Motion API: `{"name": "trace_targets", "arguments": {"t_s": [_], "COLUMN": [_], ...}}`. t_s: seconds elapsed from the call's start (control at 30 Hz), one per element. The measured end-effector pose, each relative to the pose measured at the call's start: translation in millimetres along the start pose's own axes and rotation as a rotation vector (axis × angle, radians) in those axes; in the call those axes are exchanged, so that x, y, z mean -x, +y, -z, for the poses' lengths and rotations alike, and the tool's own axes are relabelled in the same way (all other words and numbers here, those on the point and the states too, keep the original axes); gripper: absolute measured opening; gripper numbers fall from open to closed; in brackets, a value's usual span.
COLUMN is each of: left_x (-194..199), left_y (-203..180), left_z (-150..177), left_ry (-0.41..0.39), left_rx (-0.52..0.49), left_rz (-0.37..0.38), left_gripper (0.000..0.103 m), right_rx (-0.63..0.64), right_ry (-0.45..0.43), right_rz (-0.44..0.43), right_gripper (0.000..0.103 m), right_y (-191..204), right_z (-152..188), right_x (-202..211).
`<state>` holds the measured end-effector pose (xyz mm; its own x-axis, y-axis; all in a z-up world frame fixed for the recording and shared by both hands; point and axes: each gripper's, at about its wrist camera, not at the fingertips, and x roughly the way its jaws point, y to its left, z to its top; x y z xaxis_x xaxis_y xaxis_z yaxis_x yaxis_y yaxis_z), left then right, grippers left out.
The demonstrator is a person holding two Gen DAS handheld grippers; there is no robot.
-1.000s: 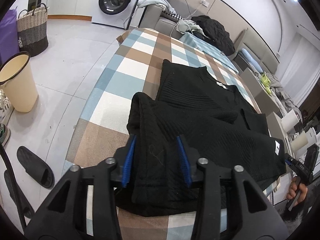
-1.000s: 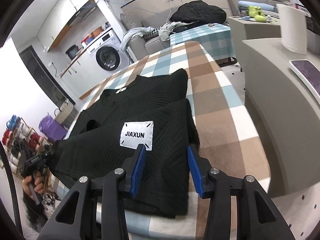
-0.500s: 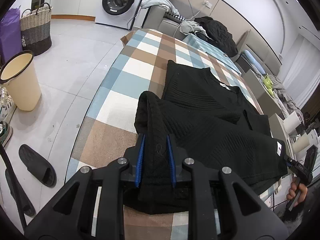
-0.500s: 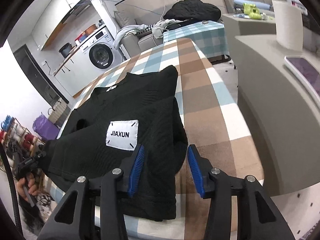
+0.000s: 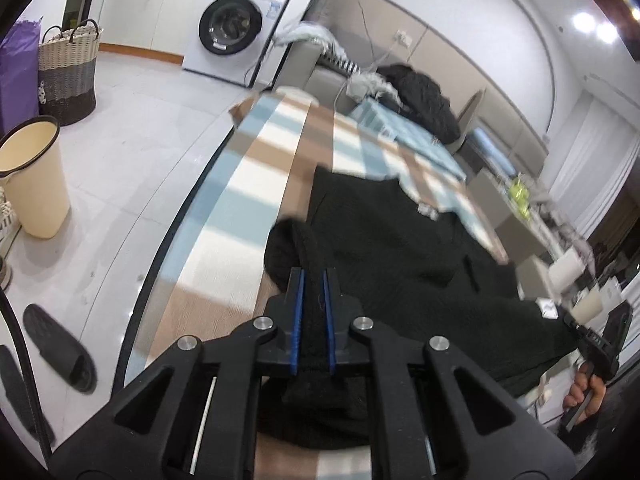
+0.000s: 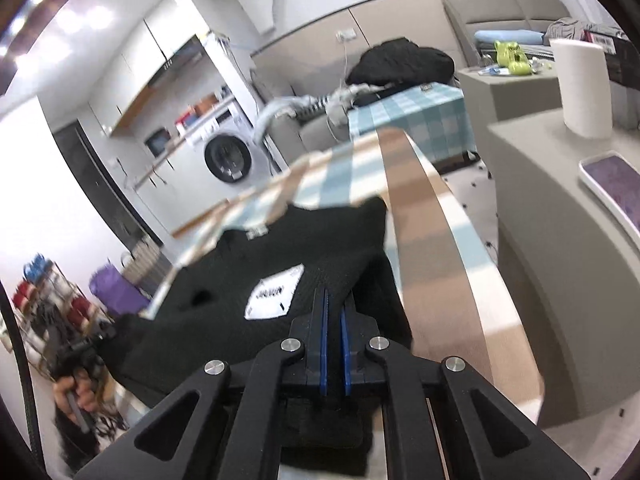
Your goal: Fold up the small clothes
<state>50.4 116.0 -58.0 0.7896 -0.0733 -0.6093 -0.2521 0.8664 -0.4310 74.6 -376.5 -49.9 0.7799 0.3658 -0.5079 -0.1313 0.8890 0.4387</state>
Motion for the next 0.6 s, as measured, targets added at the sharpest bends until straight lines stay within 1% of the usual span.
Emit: {"name": "trace_targets", "arguments": {"t_s": [0.17,0.2,0.27,0.3,0.37,0.43,0.5,0.53,0.6], "left_x": [-10.9,-14.9,-23.2,-27.5,-37.2,-48.6,-58.3,-61.6,-63.6], "left_y": [-12.7,-16.2,-21.9,-24.0,-25.7,-24.2,-19.3,-14.8,-3.3], "left_z": [-43.4,-52.1,-66.6,-72.5,-82.5,-89.5,-92.8,-92.3,-87.1], "left_ry": [-0.060,-0.065,-0.069,-0.068,-0.070,-0.058,-0.054,-0.044,-0.030], "left_rx": [-0.005,-0.015,-0.025,-0.029,-0.027,-0.023,-0.014,0.000,0.031], "left_rz": [0.028,0.039,0.029,0.036,0.029,0.004,-0.034,-0.037,-0.035], "left_gripper": [0.006,0.006,0.006,0.006,0.006,0.005,0.005,0.005,0.005], "right_rx": [-0.055,-0.060,-0.077,-0.082,-0.086,-0.102,-0.071,-0.066,-0.062], "right_ry": [-0.038,-0.047,-0.060,-0.066,-0.064,-0.049,-0.008,0.016,0.052], "right_rz": [-0.008,-0.006,0.003,0.005,0.036,0.063,0.125,0.141,0.144], "right_gripper": [0.005,0.005,0.005,0.005,0.005,0.005,0.005,0.005,0.005], "right_y": [3.7,5.0,6.8,6.8,7.7,6.3,6.5,5.1,0.4], "right_z": [-37.1,-47.8,-63.6,-70.3,-83.8,-88.2,-86.1,-82.9,-71.3], "right_x": [-20.4,-27.8,-41.0,-46.4,-63.6,-78.3,-95.8,-100.4,-102.2]}}
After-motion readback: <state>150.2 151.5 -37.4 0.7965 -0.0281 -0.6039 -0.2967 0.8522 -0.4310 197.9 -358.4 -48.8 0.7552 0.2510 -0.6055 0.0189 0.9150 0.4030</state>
